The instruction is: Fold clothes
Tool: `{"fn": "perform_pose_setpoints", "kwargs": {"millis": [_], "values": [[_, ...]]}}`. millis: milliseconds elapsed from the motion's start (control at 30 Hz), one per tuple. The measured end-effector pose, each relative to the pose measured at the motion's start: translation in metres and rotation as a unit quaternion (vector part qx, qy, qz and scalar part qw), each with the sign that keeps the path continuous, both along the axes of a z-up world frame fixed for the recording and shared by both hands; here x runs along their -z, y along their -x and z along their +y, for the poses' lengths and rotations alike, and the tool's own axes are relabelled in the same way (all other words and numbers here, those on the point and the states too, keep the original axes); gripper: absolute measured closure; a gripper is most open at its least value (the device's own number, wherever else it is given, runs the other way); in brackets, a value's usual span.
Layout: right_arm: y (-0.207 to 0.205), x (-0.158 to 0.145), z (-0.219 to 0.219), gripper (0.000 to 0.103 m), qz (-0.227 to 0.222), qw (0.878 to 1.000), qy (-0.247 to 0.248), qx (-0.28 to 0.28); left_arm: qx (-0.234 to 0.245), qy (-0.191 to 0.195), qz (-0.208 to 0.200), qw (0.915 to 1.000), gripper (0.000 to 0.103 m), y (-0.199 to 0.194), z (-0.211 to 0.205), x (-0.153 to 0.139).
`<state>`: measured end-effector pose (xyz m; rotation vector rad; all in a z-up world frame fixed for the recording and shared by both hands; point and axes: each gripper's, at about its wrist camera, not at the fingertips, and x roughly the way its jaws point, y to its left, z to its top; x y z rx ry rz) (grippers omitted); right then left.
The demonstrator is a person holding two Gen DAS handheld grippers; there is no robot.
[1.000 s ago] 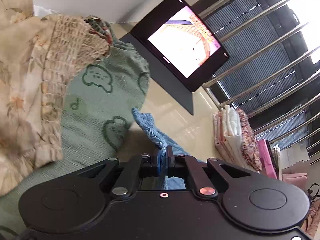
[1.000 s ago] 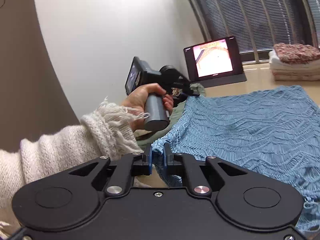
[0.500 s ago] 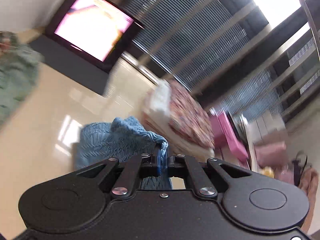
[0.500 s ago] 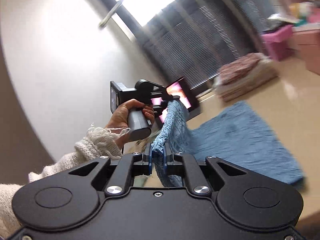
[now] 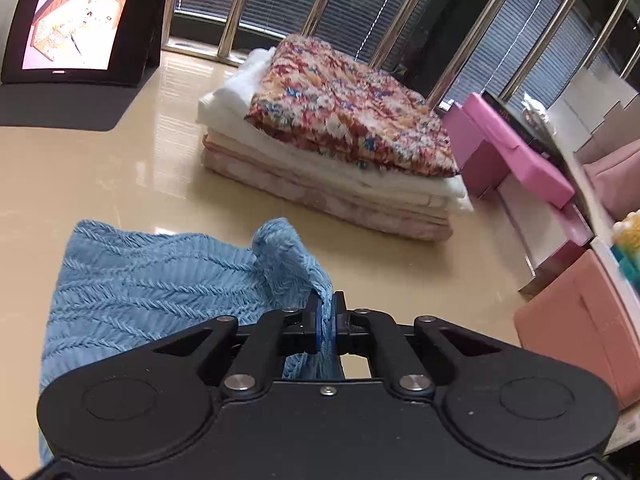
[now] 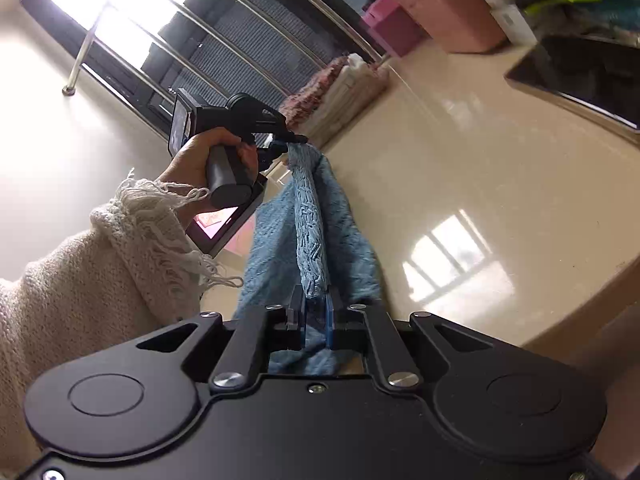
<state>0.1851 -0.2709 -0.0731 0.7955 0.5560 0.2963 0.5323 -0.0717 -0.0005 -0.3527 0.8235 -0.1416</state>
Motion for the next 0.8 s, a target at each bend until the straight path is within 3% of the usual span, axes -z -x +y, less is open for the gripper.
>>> {"fn": "perform_pose_setpoints", "kwargs": {"millis": [133, 200, 267, 333, 533, 700, 800], "values": [[-0.004, 0.005, -0.003, 0.094, 0.002, 1.0, -0.008, 0.001, -0.002, 0.025, -0.006, 0.9997, 0.096, 0.001, 0.005, 0.001], [-0.004, 0.006, -0.006, 0.094, 0.004, 1.0, -0.014, 0.001, -0.004, 0.052, -0.018, 0.9985, 0.088, 0.004, 0.013, -0.004], [-0.004, 0.008, -0.009, 0.094, 0.007, 1.0, -0.02, -0.001, -0.011, 0.062, -0.036, 0.9973, 0.057, 0.006, 0.021, -0.011], [-0.005, 0.009, -0.011, 0.093, 0.008, 1.0, -0.023, -0.003, -0.016, 0.054, -0.052, 0.9971, 0.051, 0.009, 0.03, -0.02], [-0.005, 0.008, -0.011, 0.091, 0.001, 1.0, -0.007, -0.01, 0.038, -0.032, 0.001, 0.9988, 0.05, -0.001, 0.016, -0.027], [-0.006, 0.002, -0.005, 0.091, -0.01, 0.999, 0.034, -0.021, 0.073, -0.121, 0.022, 0.9897, 0.05, -0.015, -0.041, -0.012], [-0.007, -0.001, -0.003, 0.091, -0.018, 0.998, 0.056, -0.029, 0.072, -0.185, 0.041, 0.9792, 0.051, -0.026, -0.072, 0.003]]}}
